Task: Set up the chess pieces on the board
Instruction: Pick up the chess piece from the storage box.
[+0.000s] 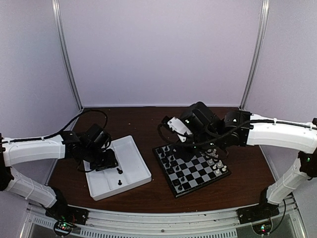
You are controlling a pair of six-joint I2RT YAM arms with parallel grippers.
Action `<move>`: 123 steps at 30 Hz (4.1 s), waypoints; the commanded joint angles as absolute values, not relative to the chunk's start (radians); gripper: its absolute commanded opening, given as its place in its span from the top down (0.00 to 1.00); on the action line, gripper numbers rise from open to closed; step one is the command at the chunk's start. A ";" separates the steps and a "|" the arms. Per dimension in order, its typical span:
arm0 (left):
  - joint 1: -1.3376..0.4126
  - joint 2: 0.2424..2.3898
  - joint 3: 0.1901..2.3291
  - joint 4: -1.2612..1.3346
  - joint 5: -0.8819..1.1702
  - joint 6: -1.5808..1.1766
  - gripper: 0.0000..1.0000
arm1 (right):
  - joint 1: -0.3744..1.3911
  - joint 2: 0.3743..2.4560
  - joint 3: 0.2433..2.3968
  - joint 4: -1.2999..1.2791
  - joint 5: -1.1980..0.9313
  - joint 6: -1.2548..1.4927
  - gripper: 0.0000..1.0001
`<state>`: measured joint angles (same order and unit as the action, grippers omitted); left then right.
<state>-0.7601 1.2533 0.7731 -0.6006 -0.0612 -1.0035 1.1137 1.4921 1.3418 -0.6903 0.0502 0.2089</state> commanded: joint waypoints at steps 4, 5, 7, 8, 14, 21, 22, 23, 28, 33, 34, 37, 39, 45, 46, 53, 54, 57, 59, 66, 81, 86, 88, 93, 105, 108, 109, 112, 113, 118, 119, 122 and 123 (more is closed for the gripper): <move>-0.782 1.294 0.766 -0.512 -0.125 -1.239 0.62 | 1.106 1.424 1.294 -0.616 0.074 0.224 0.74; -0.782 1.296 0.757 -0.506 -0.129 -1.252 0.63 | 1.106 1.419 1.291 -0.615 0.074 0.224 0.74; -0.782 1.296 0.732 -0.483 -0.141 -1.282 0.64 | 1.105 1.408 1.285 -0.613 0.075 0.219 0.74; -0.782 1.295 0.719 -0.470 -0.146 -1.297 0.65 | 1.105 1.404 1.281 -0.610 0.077 0.218 0.74; -0.782 1.314 0.677 -0.427 -0.146 -1.357 0.69 | 1.101 1.389 1.263 -0.608 0.088 0.216 0.74; -0.782 1.380 0.685 -0.381 -0.102 -1.370 0.70 | 1.100 1.384 1.257 -0.604 0.089 0.216 0.74; -0.782 1.388 0.688 -0.375 -0.099 -1.370 0.70 | 1.099 1.382 1.256 -0.603 0.090 0.217 0.74; -0.782 1.395 0.691 -0.373 -0.098 -1.370 0.70 | 1.098 1.380 1.254 -0.602 0.090 0.218 0.74; -0.781 1.435 0.712 -0.367 -0.082 -1.363 0.70 | 1.098 1.366 1.242 -0.602 0.093 0.218 0.74; -0.781 1.473 0.737 -0.368 -0.063 -1.358 0.70 | 1.097 1.360 1.238 -0.606 0.097 0.216 0.74; -0.781 1.482 0.747 -0.382 -0.063 -1.361 0.70 | 1.097 1.358 1.238 -0.606 0.096 0.215 0.74; -0.781 1.514 0.786 -0.447 -0.060 -1.366 0.70 | 1.096 1.356 1.233 -0.603 0.099 0.216 0.74; -0.781 1.530 0.816 -0.500 -0.058 -1.361 0.71 | 1.095 1.357 1.232 -0.602 0.098 0.218 0.74; -0.780 1.537 0.832 -0.559 -0.079 -1.363 0.74 | 1.094 1.361 1.230 -0.595 0.093 0.218 0.74; -0.781 1.539 0.833 -0.565 -0.080 -1.362 0.74 | 1.094 1.363 1.230 -0.592 0.092 0.217 0.74; -0.782 1.580 0.853 -0.628 -0.081 -1.359 0.71 | 1.093 1.365 1.232 -0.588 0.089 0.218 0.74; -0.783 1.593 0.864 -0.651 -0.083 -1.362 0.71 | 1.094 1.365 1.232 -0.586 0.088 0.218 0.74; -0.785 1.634 0.907 -0.715 -0.092 -1.349 0.72 | 1.091 1.366 1.232 -0.582 0.083 0.218 0.74; -0.788 1.656 0.926 -0.745 -0.104 -1.337 0.74 | 1.091 1.368 1.232 -0.580 0.083 0.218 0.74; -0.790 1.653 0.941 -0.795 -0.183 -1.293 0.77 | 1.089 1.365 1.229 -0.580 0.080 0.219 0.74; -0.811 1.387 0.845 -0.634 -0.258 -0.910 0.82 | 1.086 1.465 1.237 -0.464 -0.102 0.298 0.72; -0.811 1.209 0.686 -0.384 -0.095 -0.712 0.82 | 1.080 1.577 1.276 -0.406 -0.225 0.378 0.71; -0.811 1.151 0.639 -0.322 -0.066 -0.671 0.82 | 1.076 1.625 1.302 -0.385 -0.273 0.415 0.71; -0.811 1.069 0.537 -0.150 0.051 -0.602 0.82 | 1.049 1.718 1.314 -0.242 -0.407 0.527 0.66; -0.811 1.138 0.469 0.177 0.415 -0.557 0.82 | 1.020 1.902 1.362 0.040 -0.656 0.753 0.65; -0.811 1.154 0.468 0.198 0.443 -0.558 0.82 | 1.019 1.912 1.365 0.040 -0.667 0.759 0.64; -0.811 1.157 0.467 0.202 0.444 -0.558 0.82 | 1.020 1.915 1.367 0.038 -0.668 0.759 0.64; -0.811 1.159 0.465 0.205 0.448 -0.558 0.82 | 1.019 1.924 1.375 0.033 -0.677 0.759 0.66; -0.811 1.158 0.464 0.206 0.450 -0.558 0.82 | 1.019 1.927 1.376 0.032 -0.678 0.760 0.66; -0.811 1.137 0.461 0.194 0.455 -0.552 0.82 | 1.019 1.943 1.379 0.025 -0.681 0.766 0.67; -0.811 1.131 0.460 0.190 0.454 -0.550 0.81 | 1.019 1.943 1.379 0.023 -0.679 0.766 0.67; -0.811 1.118 0.456 0.183 0.451 -0.546 0.81 | 1.019 1.942 1.381 0.011 -0.670 0.758 0.70; -0.811 1.116 0.456 0.179 0.448 -0.546 0.81 | 1.019 1.941 1.383 0.009 -0.672 0.758 0.74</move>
